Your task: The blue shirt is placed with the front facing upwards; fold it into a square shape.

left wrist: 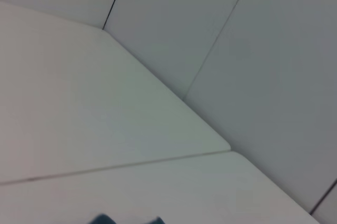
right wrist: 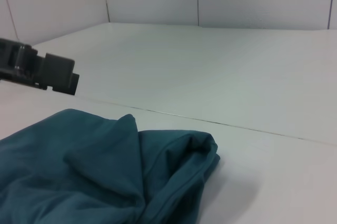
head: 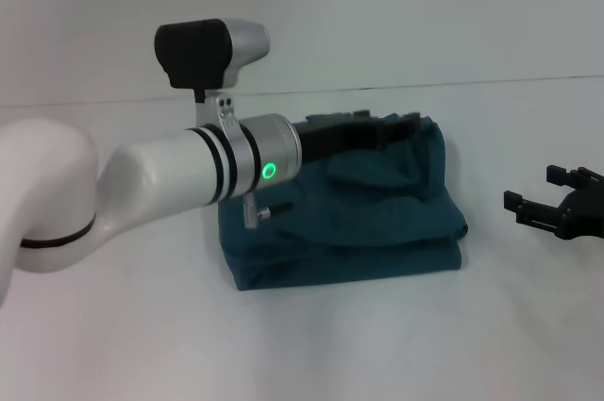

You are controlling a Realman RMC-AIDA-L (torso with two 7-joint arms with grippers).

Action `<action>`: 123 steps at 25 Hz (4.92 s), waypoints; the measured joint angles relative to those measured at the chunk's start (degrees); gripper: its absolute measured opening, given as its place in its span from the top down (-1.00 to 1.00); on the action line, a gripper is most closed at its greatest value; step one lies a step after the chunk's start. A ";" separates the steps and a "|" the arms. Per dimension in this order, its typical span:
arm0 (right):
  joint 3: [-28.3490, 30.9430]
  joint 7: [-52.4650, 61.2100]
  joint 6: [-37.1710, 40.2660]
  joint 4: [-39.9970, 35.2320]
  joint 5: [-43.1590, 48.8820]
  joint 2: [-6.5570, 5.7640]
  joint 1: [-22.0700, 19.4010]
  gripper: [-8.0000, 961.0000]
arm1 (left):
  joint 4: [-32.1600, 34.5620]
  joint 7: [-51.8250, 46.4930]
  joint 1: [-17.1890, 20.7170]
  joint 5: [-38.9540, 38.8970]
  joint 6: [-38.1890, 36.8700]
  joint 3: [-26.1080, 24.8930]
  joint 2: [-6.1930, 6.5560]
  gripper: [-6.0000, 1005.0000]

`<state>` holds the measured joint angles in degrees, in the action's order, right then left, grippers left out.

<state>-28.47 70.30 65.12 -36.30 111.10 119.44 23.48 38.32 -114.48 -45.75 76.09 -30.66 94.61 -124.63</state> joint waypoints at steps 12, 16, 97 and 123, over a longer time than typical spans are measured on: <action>-4.78 9.92 6.26 -2.72 0.54 -3.01 2.84 -0.60 | -0.09 9.47 5.35 0.56 -5.86 -9.75 0.37 -0.76; -7.85 17.10 8.87 -9.06 2.05 -3.23 3.00 -0.59 | -0.08 14.53 7.77 0.61 -12.27 -14.84 0.58 -0.76; -30.77 44.48 -1.69 -13.46 30.98 -0.80 13.56 -0.23 | 0.53 20.97 13.14 0.67 -19.68 -24.21 0.45 -0.74; -33.51 43.81 -7.55 -12.13 26.54 0.18 20.30 -0.17 | 0.74 29.77 14.17 9.85 -28.80 -32.35 1.31 -0.74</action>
<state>-61.98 114.12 57.57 -48.44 137.64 119.61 43.78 39.06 -84.71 -31.58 85.95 -59.46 62.26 -123.31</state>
